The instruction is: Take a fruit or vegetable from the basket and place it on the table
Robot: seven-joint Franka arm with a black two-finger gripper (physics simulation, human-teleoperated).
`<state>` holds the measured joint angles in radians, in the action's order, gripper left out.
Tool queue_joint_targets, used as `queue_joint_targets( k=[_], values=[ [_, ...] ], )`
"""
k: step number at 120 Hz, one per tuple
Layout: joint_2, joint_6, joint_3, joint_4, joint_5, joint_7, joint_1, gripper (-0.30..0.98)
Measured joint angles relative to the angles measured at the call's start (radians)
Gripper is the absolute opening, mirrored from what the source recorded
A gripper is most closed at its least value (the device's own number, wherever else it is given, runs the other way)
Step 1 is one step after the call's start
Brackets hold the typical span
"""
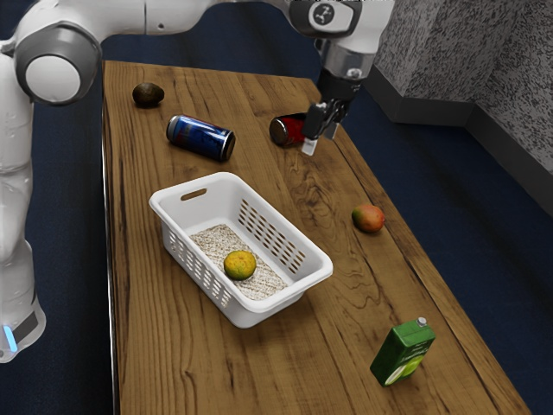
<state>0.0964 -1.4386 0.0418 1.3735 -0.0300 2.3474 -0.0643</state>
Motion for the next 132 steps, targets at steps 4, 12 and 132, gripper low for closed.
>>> queue_joint_targets(
  k=[4,12,132],
  values=[
    [0.002,-0.002,-0.001,0.0,0.001,0.01,0.001,0.69],
    [0.003,-0.005,-0.007,-0.001,0.005,0.023,-0.005,0.69],
    [-0.344,-0.384,-0.074,0.649,-0.122,-1.593,-0.035,0.69]
  ],
)
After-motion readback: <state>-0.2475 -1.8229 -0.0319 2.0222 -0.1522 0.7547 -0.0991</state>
